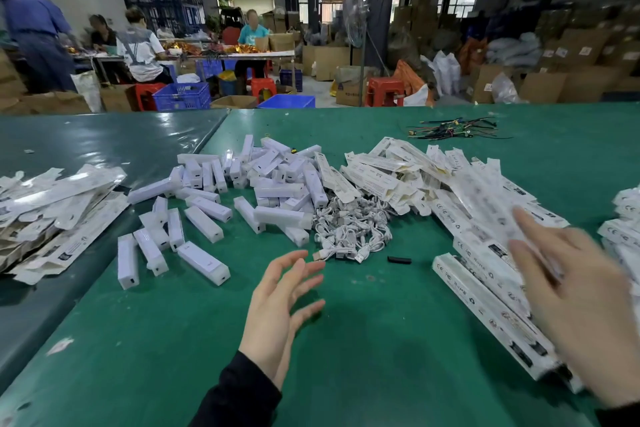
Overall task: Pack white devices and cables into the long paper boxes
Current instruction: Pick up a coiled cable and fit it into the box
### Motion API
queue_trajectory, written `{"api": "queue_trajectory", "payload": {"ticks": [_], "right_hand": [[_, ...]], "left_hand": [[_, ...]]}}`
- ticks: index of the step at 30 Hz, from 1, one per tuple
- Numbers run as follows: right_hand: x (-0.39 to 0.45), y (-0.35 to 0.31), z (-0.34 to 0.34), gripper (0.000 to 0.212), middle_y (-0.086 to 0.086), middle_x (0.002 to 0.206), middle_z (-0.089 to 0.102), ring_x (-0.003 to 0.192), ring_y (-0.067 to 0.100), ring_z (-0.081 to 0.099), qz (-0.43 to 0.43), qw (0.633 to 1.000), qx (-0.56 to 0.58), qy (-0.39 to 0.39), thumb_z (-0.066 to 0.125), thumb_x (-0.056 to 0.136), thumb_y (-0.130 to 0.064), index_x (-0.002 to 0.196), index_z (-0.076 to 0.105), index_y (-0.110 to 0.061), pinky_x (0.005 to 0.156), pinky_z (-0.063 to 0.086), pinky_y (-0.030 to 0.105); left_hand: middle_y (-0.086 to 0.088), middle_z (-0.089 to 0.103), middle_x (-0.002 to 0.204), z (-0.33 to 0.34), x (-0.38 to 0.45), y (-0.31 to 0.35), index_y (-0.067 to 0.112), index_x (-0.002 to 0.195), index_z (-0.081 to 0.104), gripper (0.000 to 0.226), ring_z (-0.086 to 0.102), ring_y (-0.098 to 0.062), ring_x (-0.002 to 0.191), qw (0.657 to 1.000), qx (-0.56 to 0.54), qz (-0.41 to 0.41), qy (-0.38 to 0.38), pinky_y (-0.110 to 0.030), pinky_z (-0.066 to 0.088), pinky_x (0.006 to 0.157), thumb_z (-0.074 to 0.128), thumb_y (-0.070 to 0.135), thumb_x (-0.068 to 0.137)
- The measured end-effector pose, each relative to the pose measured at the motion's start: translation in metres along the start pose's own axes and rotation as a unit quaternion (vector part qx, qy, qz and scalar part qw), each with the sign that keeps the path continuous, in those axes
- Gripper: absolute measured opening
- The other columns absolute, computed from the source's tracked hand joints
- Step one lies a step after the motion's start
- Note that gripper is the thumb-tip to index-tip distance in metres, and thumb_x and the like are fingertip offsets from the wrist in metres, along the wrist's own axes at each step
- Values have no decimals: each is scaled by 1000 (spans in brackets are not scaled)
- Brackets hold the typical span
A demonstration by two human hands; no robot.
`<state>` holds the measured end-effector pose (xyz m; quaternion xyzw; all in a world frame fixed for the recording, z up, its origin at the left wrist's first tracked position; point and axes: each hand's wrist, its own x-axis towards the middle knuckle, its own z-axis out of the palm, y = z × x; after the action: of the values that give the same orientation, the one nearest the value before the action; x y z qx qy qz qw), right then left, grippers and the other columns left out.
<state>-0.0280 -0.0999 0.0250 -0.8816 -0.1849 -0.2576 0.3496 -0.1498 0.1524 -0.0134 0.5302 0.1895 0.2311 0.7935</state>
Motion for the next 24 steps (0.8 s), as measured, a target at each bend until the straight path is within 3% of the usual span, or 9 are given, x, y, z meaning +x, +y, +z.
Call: {"api": "queue_trajectory", "payload": {"ticks": [2, 3, 7, 10, 12, 14, 17, 21, 24], "right_hand": [[11, 30, -5, 39, 10, 94, 57, 85, 28, 51, 13, 984, -179, -12, 61, 89, -23, 128, 64, -23, 82, 52, 51], [13, 42, -5, 37, 16, 95, 59, 86, 34, 52, 35, 972, -230, -42, 64, 87, -18, 124, 67, -20, 84, 50, 56], [23, 44, -7, 36, 18, 110, 60, 110, 39, 49, 92, 929, -318, -162, 59, 88, -29, 123, 68, -27, 96, 40, 58], [35, 15, -5, 39, 20, 131, 53, 125, 38, 44, 69, 948, -276, -144, 57, 90, -37, 126, 64, -26, 107, 28, 59], [41, -13, 4, 38, 13, 134, 52, 125, 31, 47, 12, 970, -192, -150, 55, 93, -34, 129, 61, -26, 107, 31, 50], [45, -40, 25, 39, 5, 136, 50, 124, 21, 48, -41, 970, -85, -224, 52, 96, -29, 135, 55, -26, 105, 33, 35], [47, -59, 78, 54, 4, 150, 36, 129, 20, 46, -80, 940, -42, -330, 50, 98, -19, 149, 34, -26, 105, 36, 23], [70, -60, 139, 69, 15, 160, 8, 149, 35, 8, -42, 957, -98, -268, 45, 95, -10, 154, 15, -30, 118, 15, 55], [99, -50, 158, 56, 20, 156, 15, 145, 40, 15, 15, 974, -105, -201, 47, 98, -22, 150, 28, -26, 114, 22, 57]], "left_hand": [[-9, 74, 102, 0, 1, -1, 12, 108, 60, 20, 66, -24, 105, 1000, 6, -8, 15, -42, 54, 83, 52, 22, 93], [-9, 74, 101, 0, 2, 0, 11, 108, 60, 18, 66, -25, 104, 1000, 9, -10, 21, -41, 54, 82, 50, 20, 95], [-12, 74, 96, -2, 3, 1, 9, 105, 60, 16, 68, -26, 95, 999, 11, -17, 37, -39, 57, 73, 48, 17, 98], [-11, 74, 88, -3, 6, -1, 9, 100, 61, 14, 68, -24, 85, 998, 7, -19, 64, -37, 56, 66, 48, 14, 98], [-11, 73, 82, -4, 7, -1, 9, 96, 61, 14, 67, -23, 78, 996, 3, -16, 86, -35, 55, 60, 47, 11, 98], [-10, 72, 77, -6, 8, 0, 8, 93, 61, 15, 66, -22, 72, 994, -6, -11, 106, -32, 54, 54, 47, 9, 98], [-9, 69, 70, -9, 9, 0, 7, 90, 61, 16, 63, -21, 64, 991, -13, -2, 131, -28, 52, 47, 46, 7, 98], [-6, 65, 63, -8, 8, 0, 7, 88, 60, 16, 59, -18, 58, 990, -3, 7, 144, -26, 49, 44, 46, 4, 97], [-6, 64, 61, -7, 7, 0, 7, 88, 60, 16, 57, -16, 54, 990, 2, 9, 138, -25, 48, 43, 46, 3, 96]]}}
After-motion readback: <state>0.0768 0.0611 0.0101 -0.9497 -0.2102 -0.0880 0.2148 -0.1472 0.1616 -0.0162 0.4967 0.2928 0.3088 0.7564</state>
